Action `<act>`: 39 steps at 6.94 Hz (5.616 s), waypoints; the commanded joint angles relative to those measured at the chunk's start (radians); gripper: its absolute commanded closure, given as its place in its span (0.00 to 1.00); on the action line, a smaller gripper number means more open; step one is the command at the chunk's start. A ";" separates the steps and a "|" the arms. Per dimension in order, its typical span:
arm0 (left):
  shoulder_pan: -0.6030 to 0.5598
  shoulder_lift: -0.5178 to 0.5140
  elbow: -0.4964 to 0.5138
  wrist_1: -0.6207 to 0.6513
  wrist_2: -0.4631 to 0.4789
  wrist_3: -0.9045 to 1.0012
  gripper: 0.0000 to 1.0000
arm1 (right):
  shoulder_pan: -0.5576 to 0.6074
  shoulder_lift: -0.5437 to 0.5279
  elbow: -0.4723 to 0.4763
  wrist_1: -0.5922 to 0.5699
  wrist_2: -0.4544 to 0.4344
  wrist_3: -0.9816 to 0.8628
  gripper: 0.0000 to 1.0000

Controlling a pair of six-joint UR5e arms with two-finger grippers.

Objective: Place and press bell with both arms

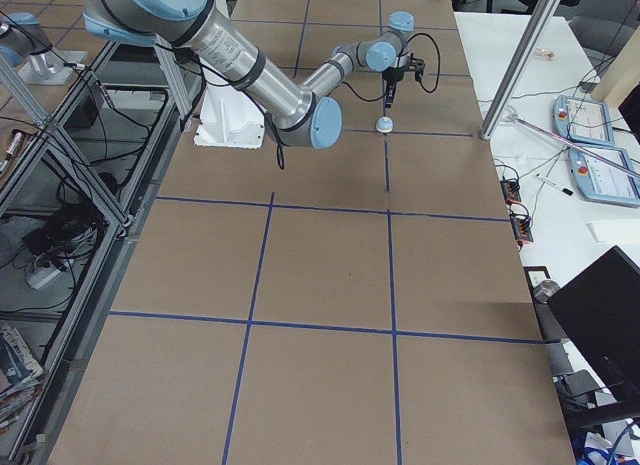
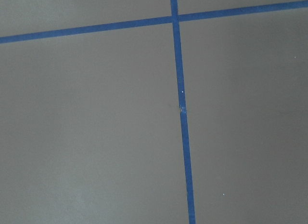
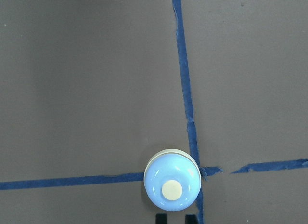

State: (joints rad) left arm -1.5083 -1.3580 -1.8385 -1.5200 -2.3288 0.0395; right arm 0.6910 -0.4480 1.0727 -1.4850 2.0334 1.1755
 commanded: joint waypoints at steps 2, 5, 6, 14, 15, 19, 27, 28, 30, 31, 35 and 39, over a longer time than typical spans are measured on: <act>0.002 -0.004 0.005 -0.024 -0.020 0.002 0.00 | -0.031 0.015 -0.074 0.090 -0.034 0.001 0.87; 0.002 -0.013 0.056 -0.118 -0.020 -0.013 0.00 | -0.057 0.011 -0.080 0.091 -0.068 -0.008 0.87; 0.002 -0.013 0.056 -0.118 -0.020 -0.013 0.00 | -0.057 0.011 -0.085 0.091 -0.085 -0.022 0.89; 0.002 -0.013 0.058 -0.118 -0.020 -0.013 0.00 | -0.073 0.015 -0.132 0.092 -0.144 -0.020 0.95; 0.002 -0.013 0.056 -0.118 -0.020 -0.013 0.00 | -0.053 0.035 -0.104 0.092 -0.127 -0.019 0.94; 0.002 -0.013 0.061 -0.118 -0.020 -0.013 0.00 | -0.010 0.034 -0.071 0.086 -0.053 -0.010 0.11; 0.008 -0.106 0.157 -0.117 -0.008 -0.003 0.00 | 0.444 -0.717 0.723 -0.397 0.158 -0.935 0.00; 0.014 -0.181 0.251 -0.115 -0.007 -0.001 0.00 | 0.508 -0.844 0.796 -0.406 0.188 -1.038 0.00; 0.011 -0.214 0.298 -0.106 -0.015 -0.006 0.00 | 0.653 -1.036 0.828 -0.396 0.202 -1.297 0.00; 0.008 -0.182 0.285 -0.112 -0.018 -0.012 0.00 | 0.709 -1.127 0.828 -0.394 0.199 -1.339 0.00; 0.005 -0.148 0.282 -0.123 -0.012 -0.015 0.00 | 0.808 -1.256 0.695 -0.261 0.323 -1.303 0.00; 0.005 -0.150 0.275 -0.121 -0.006 -0.010 0.00 | 0.808 -1.209 0.632 -0.251 0.327 -1.286 0.00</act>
State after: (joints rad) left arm -1.5033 -1.5088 -1.5617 -1.6416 -2.3340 0.0289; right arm 1.4982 -1.6595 1.7157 -1.7387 2.3581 -0.1101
